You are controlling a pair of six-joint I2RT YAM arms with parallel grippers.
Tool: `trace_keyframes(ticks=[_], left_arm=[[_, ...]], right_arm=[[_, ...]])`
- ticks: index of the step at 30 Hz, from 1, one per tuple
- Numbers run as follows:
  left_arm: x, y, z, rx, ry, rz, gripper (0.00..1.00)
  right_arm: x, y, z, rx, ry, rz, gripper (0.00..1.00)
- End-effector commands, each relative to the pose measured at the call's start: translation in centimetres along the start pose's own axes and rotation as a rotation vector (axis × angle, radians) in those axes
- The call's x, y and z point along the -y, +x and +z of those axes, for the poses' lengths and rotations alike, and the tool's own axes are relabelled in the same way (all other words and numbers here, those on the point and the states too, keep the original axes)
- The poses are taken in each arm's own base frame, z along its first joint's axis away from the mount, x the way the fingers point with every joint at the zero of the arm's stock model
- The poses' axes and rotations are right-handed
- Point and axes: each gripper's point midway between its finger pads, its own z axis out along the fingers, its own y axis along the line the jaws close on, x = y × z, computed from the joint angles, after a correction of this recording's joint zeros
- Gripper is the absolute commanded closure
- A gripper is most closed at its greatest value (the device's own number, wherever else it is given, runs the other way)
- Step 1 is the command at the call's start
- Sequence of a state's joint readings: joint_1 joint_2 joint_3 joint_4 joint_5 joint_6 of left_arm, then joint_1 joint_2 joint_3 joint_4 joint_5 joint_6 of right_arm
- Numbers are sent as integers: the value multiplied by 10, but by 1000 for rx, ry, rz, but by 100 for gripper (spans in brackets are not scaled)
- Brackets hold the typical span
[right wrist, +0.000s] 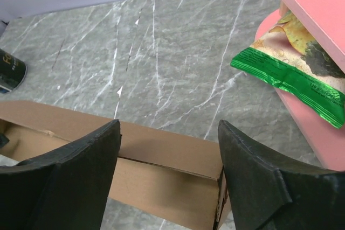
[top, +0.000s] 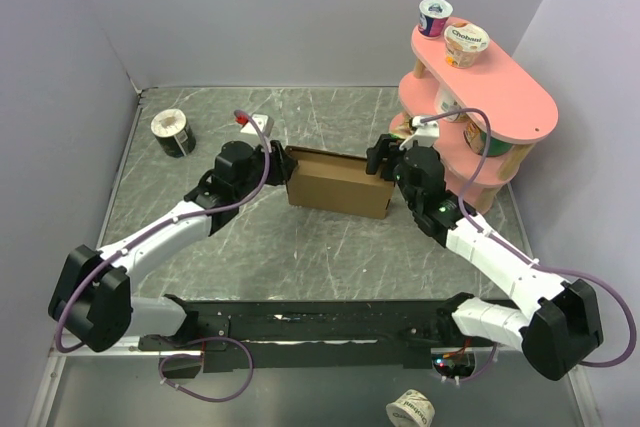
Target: Fold the paper box
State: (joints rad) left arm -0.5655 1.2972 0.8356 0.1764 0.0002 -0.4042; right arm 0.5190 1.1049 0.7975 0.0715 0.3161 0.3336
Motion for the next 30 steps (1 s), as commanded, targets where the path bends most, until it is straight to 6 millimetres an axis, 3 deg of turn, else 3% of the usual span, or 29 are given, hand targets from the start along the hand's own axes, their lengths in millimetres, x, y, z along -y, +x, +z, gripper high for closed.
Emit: trace_keyframes(ticks=[1, 7, 11, 14, 17, 19, 24, 27, 30], left_arm=[[-18, 82, -26, -309, -39, 24, 52], [3, 71, -46, -304, 65, 31, 22], [15, 64, -59, -313, 143, -3, 14], [22, 45, -66, -282, 211, -54, 12], [27, 11, -75, -200, 277, -113, 10], [21, -5, -76, -165, 268, -143, 10], [7, -47, -68, -32, 228, -204, 10], [8, -73, -63, 62, 263, -244, 9], [13, -86, -56, 91, 292, -262, 11]], right_arm=[[32, 58, -6, -170, 102, -77, 25], [36, 62, -8, -165, 114, -68, 31], [39, 65, -10, -159, 122, -67, 33], [41, 68, -11, -154, 124, -66, 35], [44, 72, -13, -152, 126, -63, 38], [47, 77, -15, -156, 128, -59, 39], [49, 85, -18, -147, 119, -47, 43], [51, 93, -20, -159, 118, -46, 45], [53, 100, -23, -169, 120, -49, 48]])
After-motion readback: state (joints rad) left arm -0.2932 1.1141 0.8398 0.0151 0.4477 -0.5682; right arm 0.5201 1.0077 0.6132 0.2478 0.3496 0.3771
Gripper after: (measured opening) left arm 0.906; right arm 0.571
